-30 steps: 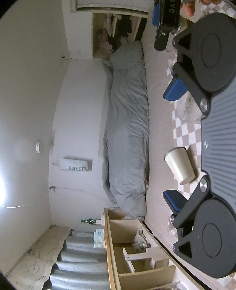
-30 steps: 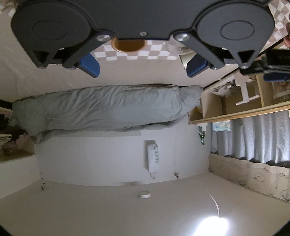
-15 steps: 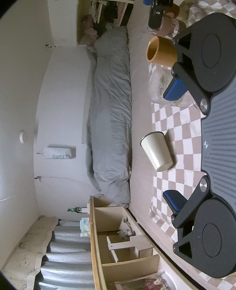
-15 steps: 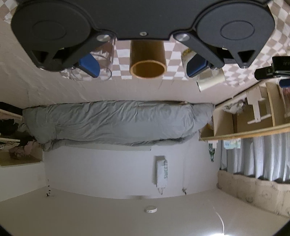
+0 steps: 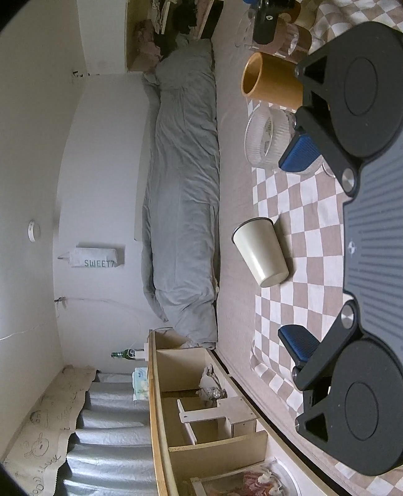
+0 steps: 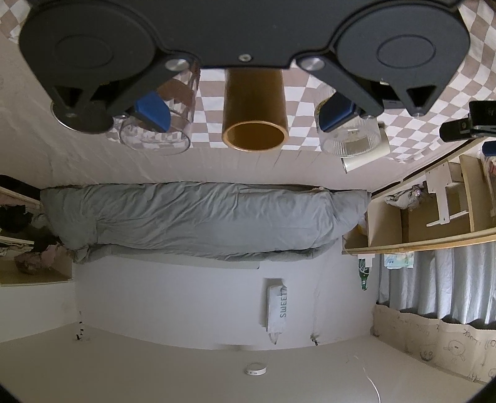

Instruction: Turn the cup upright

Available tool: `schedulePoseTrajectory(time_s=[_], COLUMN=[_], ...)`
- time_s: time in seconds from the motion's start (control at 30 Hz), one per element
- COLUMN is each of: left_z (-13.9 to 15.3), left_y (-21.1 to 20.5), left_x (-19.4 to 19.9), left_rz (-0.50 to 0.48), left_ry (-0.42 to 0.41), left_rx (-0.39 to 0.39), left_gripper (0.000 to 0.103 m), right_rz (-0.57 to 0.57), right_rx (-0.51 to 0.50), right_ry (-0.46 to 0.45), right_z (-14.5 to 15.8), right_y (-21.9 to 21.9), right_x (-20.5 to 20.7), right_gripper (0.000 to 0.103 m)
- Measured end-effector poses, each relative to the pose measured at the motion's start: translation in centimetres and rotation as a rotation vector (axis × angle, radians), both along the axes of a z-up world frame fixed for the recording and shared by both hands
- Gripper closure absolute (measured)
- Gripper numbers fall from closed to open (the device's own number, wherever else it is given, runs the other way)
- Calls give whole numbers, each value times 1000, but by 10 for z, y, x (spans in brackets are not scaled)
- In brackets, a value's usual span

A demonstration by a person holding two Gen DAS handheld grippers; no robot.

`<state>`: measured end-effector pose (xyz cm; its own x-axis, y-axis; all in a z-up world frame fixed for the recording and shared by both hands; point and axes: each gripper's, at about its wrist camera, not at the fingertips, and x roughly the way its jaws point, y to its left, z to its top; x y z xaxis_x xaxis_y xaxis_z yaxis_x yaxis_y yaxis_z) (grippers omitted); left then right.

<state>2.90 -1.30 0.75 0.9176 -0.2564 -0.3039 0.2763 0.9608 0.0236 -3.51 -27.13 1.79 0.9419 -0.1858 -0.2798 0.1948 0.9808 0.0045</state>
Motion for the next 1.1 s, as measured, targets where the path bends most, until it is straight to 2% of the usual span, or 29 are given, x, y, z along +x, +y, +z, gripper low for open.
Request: schedulePoseTrajectory(time_s=[1.1], left_z=[0], left_y=[-4], left_x=[-1], left_rz=[2], left_ry=[-4], left_rx=[8], left_gripper=[0], right_rz=[-1], right_rx=[-5], right_ry=[3], right_z=[-2], right_y=[3], right_x=[0], right_gripper=[0])
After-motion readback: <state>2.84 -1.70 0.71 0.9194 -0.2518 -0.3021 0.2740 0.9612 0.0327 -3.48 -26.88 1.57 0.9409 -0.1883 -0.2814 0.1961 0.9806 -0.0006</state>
